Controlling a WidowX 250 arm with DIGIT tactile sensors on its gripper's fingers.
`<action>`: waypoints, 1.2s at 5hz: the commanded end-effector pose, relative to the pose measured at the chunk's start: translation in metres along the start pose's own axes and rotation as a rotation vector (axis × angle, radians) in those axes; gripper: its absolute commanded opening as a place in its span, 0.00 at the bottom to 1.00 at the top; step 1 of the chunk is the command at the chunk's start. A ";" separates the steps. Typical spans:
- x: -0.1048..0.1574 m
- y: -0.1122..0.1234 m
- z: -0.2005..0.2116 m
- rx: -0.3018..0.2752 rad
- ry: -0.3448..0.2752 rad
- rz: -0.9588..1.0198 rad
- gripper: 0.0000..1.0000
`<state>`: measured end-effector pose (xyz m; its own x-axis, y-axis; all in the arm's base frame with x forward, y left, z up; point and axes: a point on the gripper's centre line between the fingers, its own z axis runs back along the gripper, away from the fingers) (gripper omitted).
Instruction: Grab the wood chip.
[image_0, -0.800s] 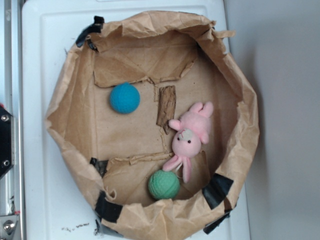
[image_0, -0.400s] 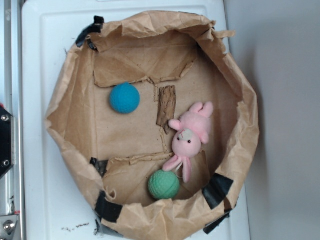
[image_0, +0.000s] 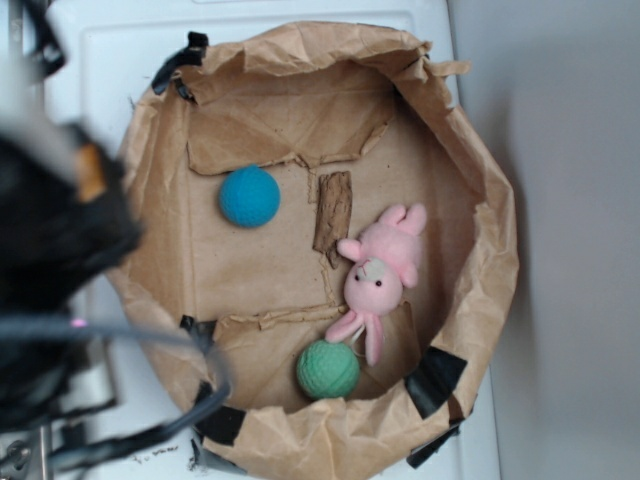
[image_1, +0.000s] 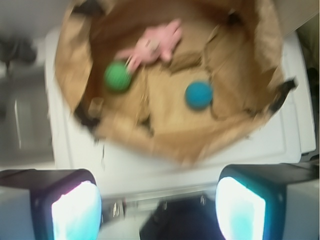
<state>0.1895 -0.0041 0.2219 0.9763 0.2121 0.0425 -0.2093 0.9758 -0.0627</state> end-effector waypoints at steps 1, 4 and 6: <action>0.075 0.041 -0.024 -0.059 0.028 0.480 1.00; 0.075 0.041 -0.024 -0.059 0.028 0.480 1.00; 0.097 0.046 -0.052 -0.066 -0.005 0.537 1.00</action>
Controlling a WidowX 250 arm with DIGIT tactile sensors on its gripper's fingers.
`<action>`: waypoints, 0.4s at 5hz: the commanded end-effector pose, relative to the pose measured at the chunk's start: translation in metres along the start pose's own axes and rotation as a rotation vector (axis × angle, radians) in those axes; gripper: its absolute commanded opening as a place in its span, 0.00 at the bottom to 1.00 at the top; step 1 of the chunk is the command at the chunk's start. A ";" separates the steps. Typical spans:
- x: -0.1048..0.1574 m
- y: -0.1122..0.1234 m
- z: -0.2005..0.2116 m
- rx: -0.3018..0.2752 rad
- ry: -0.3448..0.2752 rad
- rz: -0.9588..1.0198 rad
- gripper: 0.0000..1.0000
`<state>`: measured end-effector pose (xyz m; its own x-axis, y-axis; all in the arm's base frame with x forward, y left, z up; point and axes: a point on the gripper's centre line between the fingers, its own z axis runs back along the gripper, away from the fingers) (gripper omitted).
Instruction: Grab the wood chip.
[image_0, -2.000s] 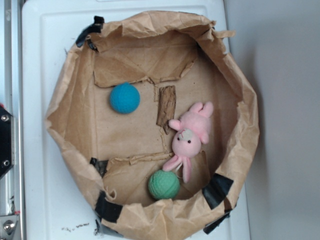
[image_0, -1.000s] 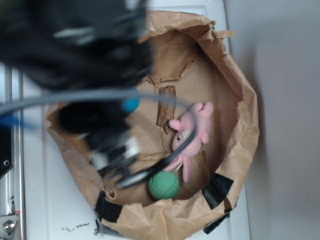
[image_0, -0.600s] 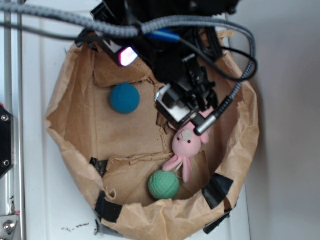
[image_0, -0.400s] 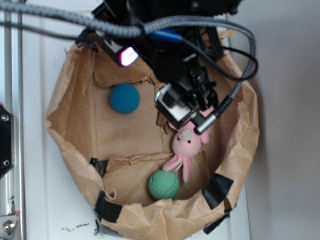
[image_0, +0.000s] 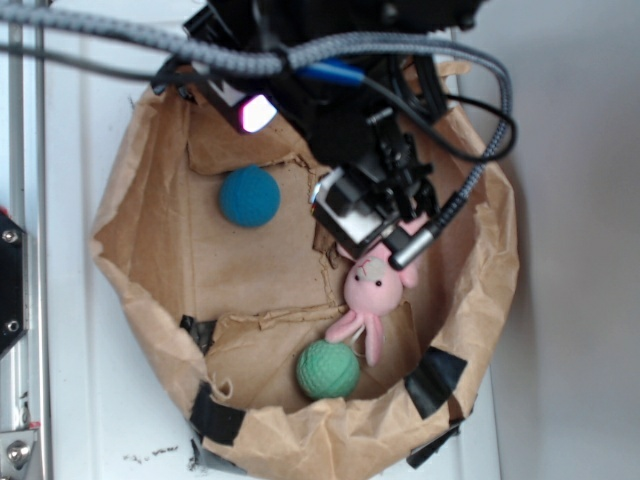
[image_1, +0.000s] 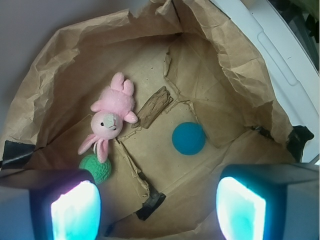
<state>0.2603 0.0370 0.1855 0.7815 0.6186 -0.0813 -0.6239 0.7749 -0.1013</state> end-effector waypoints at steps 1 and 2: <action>0.038 0.003 -0.025 -0.081 -0.159 0.143 1.00; 0.055 -0.008 -0.043 -0.047 -0.140 0.157 1.00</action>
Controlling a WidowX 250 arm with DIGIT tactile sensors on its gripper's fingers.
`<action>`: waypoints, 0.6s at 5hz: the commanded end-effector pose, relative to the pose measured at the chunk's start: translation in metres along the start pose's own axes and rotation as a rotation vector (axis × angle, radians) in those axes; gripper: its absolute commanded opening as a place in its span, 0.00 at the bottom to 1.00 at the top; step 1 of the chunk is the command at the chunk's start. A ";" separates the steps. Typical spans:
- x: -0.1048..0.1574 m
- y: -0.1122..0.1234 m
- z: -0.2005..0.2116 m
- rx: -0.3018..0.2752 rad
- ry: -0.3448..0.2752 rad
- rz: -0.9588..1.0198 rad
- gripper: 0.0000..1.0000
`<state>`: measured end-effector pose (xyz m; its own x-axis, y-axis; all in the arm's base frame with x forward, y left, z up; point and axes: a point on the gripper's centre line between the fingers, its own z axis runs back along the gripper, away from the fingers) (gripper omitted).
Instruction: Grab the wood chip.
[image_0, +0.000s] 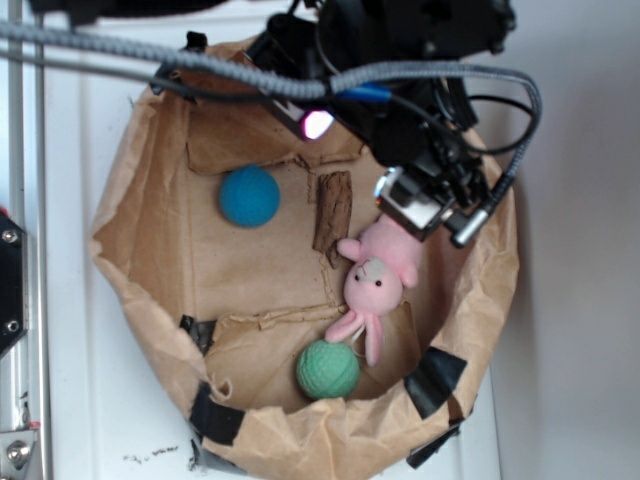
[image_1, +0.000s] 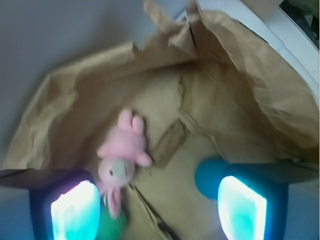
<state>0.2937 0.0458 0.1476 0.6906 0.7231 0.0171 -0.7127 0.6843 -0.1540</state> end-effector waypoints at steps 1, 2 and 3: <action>0.022 -0.005 -0.020 0.039 -0.046 0.019 1.00; 0.013 0.001 -0.028 0.058 -0.053 0.018 1.00; 0.001 0.009 -0.032 0.081 -0.069 0.020 1.00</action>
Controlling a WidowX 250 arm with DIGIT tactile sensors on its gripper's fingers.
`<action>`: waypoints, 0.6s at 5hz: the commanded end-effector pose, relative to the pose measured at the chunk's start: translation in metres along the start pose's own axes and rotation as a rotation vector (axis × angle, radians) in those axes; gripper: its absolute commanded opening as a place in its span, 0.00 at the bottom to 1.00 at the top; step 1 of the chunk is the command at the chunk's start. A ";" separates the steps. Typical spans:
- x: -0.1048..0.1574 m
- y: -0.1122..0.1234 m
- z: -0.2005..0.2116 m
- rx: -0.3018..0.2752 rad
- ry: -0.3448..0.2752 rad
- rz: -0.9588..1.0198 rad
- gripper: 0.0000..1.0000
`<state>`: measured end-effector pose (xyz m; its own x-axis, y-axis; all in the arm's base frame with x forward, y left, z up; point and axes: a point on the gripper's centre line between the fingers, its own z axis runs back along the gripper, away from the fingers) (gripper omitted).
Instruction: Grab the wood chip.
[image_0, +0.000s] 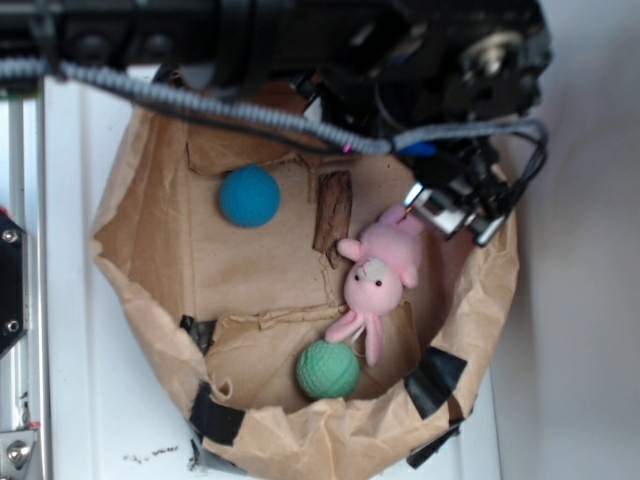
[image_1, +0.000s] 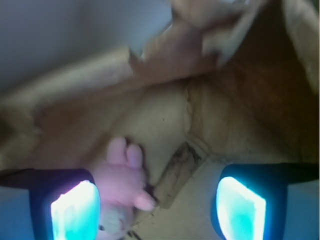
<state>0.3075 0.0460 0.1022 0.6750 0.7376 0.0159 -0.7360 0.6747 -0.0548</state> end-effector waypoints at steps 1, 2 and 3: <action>-0.028 0.024 0.011 -0.022 -0.081 0.003 1.00; -0.046 0.036 0.004 -0.059 -0.105 -0.025 1.00; -0.058 0.036 -0.011 -0.032 -0.126 -0.045 1.00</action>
<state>0.2443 0.0193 0.0804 0.6991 0.7065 0.1103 -0.7053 0.7067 -0.0562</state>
